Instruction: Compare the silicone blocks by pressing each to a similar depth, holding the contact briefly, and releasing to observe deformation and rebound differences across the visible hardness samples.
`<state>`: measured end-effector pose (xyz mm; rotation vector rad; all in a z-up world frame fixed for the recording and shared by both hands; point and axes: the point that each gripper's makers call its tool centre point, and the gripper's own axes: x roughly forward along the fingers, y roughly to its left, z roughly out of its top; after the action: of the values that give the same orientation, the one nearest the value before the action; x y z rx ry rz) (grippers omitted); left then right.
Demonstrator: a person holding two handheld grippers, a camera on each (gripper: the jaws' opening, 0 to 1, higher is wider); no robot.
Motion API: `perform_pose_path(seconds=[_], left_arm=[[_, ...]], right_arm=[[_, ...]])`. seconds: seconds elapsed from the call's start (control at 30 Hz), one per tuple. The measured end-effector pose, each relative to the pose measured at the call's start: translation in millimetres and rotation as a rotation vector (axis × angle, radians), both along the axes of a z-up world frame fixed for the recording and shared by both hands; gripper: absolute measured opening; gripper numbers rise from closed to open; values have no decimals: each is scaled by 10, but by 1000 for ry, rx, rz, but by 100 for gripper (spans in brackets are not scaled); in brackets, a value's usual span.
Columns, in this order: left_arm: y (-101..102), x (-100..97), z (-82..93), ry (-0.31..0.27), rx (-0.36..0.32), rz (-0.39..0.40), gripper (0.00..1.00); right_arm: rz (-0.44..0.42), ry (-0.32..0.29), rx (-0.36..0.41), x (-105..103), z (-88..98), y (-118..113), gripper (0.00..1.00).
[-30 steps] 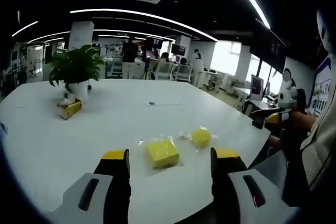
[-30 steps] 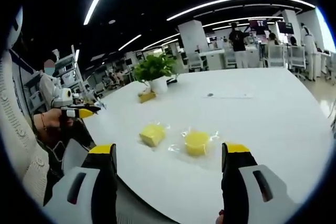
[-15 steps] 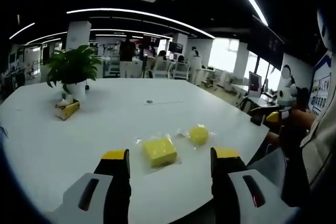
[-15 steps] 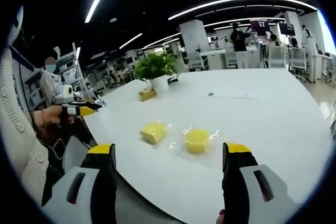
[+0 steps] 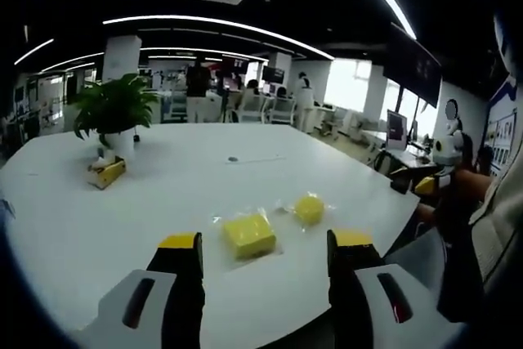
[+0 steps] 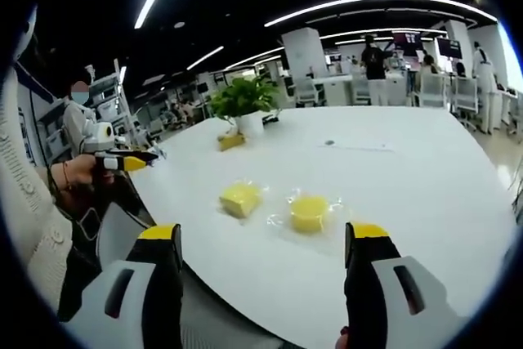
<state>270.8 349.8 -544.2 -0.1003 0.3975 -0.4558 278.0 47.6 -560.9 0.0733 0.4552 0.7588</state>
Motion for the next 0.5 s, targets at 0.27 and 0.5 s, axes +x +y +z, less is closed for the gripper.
perform_pose_path(seconds=[0.27,0.5], left_arm=[[-69,-26,58,-11,-1,-12,60],[-111,-58,81,-22,-3,-24,60]], right_arm=[[-5,-15,5,-29,52,-43,77],[-31,-38,3,-27,76,-102,76]])
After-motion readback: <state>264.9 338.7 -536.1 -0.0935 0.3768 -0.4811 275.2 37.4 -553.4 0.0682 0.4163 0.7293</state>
